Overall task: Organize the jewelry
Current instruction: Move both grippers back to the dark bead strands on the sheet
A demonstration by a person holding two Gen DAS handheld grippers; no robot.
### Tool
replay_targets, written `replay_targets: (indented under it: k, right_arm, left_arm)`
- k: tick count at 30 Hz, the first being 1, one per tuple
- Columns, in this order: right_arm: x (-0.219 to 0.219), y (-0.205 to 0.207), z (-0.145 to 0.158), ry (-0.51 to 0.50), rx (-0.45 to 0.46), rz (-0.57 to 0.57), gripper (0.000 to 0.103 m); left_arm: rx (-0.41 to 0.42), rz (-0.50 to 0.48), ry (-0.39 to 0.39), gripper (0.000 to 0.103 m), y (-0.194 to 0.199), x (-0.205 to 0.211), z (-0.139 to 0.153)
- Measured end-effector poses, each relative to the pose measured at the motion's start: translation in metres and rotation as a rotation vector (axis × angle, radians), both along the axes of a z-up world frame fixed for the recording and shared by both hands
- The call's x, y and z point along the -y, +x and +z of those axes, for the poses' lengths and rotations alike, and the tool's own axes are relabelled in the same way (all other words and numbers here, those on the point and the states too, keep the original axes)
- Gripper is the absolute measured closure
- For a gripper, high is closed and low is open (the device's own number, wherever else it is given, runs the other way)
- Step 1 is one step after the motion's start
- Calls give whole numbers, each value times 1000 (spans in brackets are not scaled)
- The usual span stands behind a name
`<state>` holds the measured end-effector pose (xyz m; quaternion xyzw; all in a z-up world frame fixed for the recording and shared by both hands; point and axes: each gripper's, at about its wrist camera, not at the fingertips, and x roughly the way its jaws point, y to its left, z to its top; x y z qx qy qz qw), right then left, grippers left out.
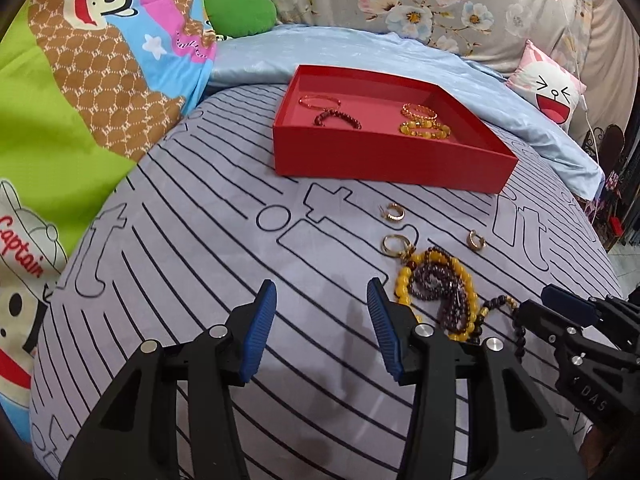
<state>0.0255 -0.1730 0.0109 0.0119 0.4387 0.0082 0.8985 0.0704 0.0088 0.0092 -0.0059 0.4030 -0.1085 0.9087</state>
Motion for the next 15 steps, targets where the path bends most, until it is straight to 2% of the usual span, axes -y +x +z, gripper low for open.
replay_targets:
  k: [9,15]
  right_arm:
    - [-9,0,-10,-30,-2,2,70]
    - [-7,-1,-10,-37,6,-14,83]
  left_arm:
    - [-21,-4,-8,58,-5,2,-9]
    - [-25,-4,-15,58,-5,3,-9]
